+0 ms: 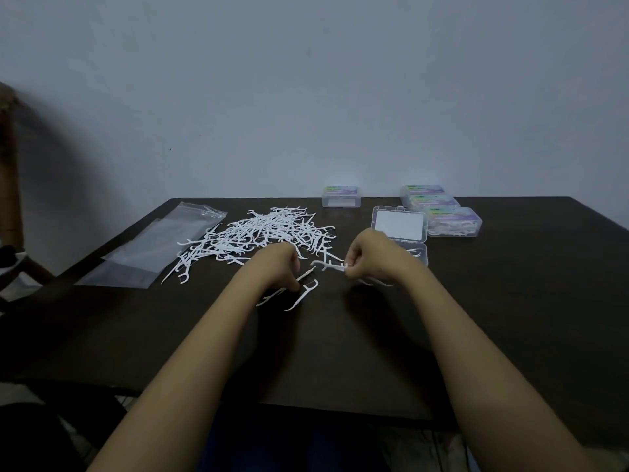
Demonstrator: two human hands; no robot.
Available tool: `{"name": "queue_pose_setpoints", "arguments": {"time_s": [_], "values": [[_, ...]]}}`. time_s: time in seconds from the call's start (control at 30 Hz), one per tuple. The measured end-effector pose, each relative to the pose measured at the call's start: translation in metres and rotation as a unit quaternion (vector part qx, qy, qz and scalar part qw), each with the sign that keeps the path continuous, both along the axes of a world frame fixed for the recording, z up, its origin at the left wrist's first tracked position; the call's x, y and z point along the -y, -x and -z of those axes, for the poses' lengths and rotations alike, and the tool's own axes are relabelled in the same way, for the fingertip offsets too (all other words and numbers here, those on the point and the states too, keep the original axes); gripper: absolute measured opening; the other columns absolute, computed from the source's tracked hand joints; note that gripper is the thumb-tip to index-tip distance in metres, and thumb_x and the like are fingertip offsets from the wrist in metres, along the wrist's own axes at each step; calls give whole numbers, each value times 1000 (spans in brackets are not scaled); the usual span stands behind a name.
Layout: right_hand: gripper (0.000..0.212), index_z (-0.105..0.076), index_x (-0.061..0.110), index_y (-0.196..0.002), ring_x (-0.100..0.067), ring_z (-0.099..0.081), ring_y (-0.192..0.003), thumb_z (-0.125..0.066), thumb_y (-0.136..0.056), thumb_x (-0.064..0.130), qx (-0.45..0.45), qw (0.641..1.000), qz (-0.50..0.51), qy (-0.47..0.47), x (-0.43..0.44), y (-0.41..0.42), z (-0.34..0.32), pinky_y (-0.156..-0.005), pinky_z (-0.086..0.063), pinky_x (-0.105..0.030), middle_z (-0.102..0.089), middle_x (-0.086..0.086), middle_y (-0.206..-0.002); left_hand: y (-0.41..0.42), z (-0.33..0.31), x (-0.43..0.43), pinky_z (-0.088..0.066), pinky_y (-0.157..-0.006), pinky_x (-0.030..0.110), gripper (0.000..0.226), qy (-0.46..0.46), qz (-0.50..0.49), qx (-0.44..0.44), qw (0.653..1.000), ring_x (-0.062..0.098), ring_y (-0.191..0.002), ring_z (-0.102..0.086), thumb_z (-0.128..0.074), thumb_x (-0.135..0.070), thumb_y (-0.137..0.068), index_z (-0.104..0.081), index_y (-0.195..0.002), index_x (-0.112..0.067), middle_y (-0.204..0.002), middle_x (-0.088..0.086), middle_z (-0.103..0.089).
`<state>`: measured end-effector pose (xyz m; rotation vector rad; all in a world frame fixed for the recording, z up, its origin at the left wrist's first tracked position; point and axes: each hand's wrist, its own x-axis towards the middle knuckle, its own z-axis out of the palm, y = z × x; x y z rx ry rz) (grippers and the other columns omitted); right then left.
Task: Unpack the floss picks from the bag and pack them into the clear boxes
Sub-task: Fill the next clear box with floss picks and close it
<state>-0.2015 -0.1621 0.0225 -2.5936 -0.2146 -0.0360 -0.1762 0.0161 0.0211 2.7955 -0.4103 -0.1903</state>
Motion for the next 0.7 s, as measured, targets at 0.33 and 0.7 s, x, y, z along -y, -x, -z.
{"name": "queue_pose_setpoints", "arguments": {"time_s": [0.33,0.7], "values": [[13,-69,-2,-91,-9,-55,-63,-69,-79,2,52,963,155,-217,68,5,-9,-62,-46,-18,-64,-9,-80,-4,-3,8,-48,-81,31,29,29,32,62,997,20,-93,-58,-67,-5,-73,-45,-66,-24,-97,3,-57],[23,-68,2,-105,-2,-52,-71,-66,-82,9,97,941,198,-255,67,-3,2,-61,-42,-14,-67,-8,-100,-4,-28,42,-36,-44,9,27,203,86,100,970,4,-52,-48,-58,4,-75,-46,-70,-20,-68,-3,-54]]}}
